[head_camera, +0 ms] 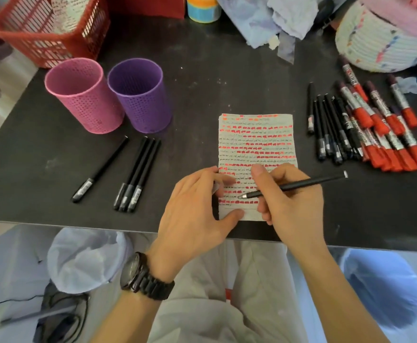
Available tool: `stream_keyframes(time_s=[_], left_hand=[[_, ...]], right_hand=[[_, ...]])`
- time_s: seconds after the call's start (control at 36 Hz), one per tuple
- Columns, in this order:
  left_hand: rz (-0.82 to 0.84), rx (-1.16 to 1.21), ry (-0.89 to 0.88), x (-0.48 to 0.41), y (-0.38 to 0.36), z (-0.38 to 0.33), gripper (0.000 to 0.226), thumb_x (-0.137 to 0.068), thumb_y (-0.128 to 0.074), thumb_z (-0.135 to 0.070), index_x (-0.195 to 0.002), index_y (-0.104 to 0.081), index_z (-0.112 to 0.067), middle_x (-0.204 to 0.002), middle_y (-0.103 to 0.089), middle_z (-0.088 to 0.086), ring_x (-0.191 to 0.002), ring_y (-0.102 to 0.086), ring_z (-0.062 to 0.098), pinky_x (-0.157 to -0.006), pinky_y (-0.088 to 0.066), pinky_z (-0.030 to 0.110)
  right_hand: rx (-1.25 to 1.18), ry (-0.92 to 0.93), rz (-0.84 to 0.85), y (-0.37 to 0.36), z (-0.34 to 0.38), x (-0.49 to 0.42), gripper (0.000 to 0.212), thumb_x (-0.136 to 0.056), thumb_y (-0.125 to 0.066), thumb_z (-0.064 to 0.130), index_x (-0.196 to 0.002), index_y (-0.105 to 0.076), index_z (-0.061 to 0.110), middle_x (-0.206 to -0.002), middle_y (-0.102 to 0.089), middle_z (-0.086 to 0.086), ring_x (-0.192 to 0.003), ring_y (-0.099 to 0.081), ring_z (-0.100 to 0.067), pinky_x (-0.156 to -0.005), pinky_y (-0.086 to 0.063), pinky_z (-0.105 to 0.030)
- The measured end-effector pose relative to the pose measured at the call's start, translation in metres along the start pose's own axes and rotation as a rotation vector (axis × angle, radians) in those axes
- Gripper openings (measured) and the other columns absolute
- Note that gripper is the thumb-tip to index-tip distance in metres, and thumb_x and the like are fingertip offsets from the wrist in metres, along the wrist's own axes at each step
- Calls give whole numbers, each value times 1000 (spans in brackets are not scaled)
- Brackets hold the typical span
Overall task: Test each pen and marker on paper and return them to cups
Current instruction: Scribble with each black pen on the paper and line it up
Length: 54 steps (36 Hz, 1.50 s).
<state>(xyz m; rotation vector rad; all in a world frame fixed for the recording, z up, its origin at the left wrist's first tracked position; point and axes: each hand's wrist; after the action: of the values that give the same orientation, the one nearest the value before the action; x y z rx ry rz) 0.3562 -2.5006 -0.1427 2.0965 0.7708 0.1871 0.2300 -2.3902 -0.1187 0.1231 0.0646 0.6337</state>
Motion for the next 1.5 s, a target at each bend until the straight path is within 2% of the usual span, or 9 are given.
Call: stream_keyframes(time_s=[0.08, 0.22, 0.33, 0.47, 0.61, 0.89, 1.03, 1.19, 1.5], left_hand=[[-4, 25, -11, 0, -1, 3, 49, -72, -75, -51, -110, -60, -25, -114, -35, -54, -125, -24, -28, -105, -11, 1], [17, 25, 2, -2, 1, 4, 51, -70, -84, -46, -108, -60, -22, -115, -36, -49, -132, -39, -6, -108, -14, 4], [41, 42, 4, -3, 2, 4, 52, -70, -85, -46, -108, -60, -21, -115, -37, -45, -129, -39, -9, -107, -11, 3], [53, 47, 12, -4, 3, 4, 52, -70, -79, -51, -111, -58, -26, -124, -41, -32, -127, -39, -9, -108, -9, 3], [57, 46, 2, -5, 3, 3, 49, -71, -77, -52, -107, -52, -29, -128, -56, -22, -131, -43, -2, -109, -12, 7], [44, 42, 6, -5, 2, 2, 47, -71, -77, -51, -101, -55, -22, -126, -57, -23, -129, -44, -1, -109, -15, 8], [46, 51, 12, -5, 3, 2, 45, -71, -76, -50, -96, -49, -24, -126, -59, -22, -130, -46, 1, -109, -16, 10], [60, 37, 31, -5, 4, 0, 45, -71, -75, -52, -99, -50, -27, -128, -59, -21, -129, -46, 2, -108, -15, 10], [85, 33, 43, -5, 5, -1, 46, -72, -75, -53, -103, -55, -26, -130, -58, -20, -128, -47, 2, -108, -14, 8]], right_hand=[[113, 44, -59, -7, -9, -2, 36, -85, -74, 43, -59, -59, 23, -49, -60, 3, -48, -61, -12, -55, -49, -17], [185, 85, -116, -8, -22, -1, 37, -90, -76, 26, -60, -57, 15, -49, -59, 3, -52, -62, -13, -57, -50, -18], [219, 113, -126, -7, -24, 1, 35, -90, -68, 35, -62, -56, 18, -51, -60, 4, -51, -62, -14, -59, -50, -20], [265, 136, -111, -8, -26, 1, 33, -90, -67, 37, -63, -58, 22, -53, -63, 8, -53, -64, -10, -61, -50, -16], [271, 146, -115, -8, -26, 2, 32, -91, -68, 36, -64, -57, 23, -55, -64, 8, -52, -65, -8, -60, -50, -16], [311, 127, -106, -9, -24, 2, 34, -91, -66, 36, -65, -60, 15, -56, -62, 5, -56, -65, -15, -61, -53, -23], [279, 108, -113, -9, -25, 2, 33, -91, -69, 27, -64, -59, 12, -52, -60, 2, -54, -63, -17, -60, -52, -23], [291, 124, -111, -9, -25, 1, 32, -91, -69, 25, -63, -59, 12, -51, -60, 4, -55, -64, -16, -64, -52, -20], [292, 130, -107, -8, -24, 1, 33, -92, -70, 21, -64, -58, 9, -50, -59, 0, -53, -61, -19, -60, -53, -31]])
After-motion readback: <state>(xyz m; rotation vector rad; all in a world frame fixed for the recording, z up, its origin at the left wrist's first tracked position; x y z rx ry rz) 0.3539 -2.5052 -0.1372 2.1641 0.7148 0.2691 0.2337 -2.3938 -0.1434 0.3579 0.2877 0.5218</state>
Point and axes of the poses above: each hand's wrist, its own x-axis away from the middle knuckle, its own y-axis out of the back of the hand, z = x × y
